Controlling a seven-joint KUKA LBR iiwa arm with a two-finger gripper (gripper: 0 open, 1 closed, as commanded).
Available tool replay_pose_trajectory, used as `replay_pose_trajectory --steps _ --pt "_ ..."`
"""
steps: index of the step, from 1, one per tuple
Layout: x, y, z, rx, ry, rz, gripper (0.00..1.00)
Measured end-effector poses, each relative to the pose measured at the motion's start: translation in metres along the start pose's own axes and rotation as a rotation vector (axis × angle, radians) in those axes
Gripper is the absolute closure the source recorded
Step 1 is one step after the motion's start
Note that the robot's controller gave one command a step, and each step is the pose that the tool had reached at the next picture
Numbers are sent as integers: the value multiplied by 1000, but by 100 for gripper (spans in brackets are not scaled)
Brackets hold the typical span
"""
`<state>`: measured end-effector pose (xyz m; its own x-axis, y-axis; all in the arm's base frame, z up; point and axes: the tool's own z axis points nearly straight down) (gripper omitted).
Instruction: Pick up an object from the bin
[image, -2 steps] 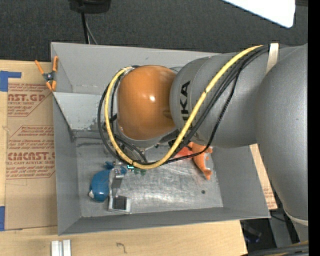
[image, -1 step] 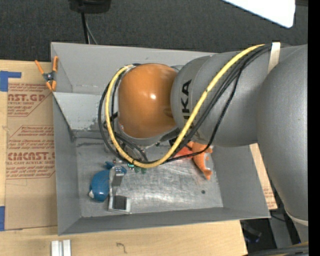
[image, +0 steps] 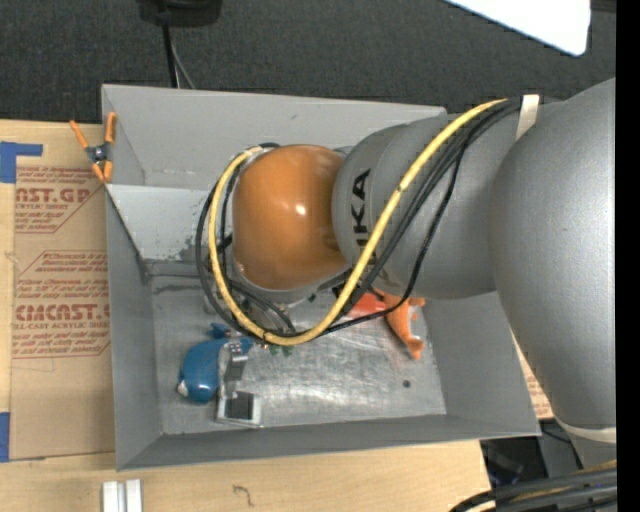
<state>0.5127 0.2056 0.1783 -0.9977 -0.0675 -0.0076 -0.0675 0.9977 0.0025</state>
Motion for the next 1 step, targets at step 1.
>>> replay_pose_trajectory --steps 1 --pt "8 -20 89 -13 -52 -139 100"
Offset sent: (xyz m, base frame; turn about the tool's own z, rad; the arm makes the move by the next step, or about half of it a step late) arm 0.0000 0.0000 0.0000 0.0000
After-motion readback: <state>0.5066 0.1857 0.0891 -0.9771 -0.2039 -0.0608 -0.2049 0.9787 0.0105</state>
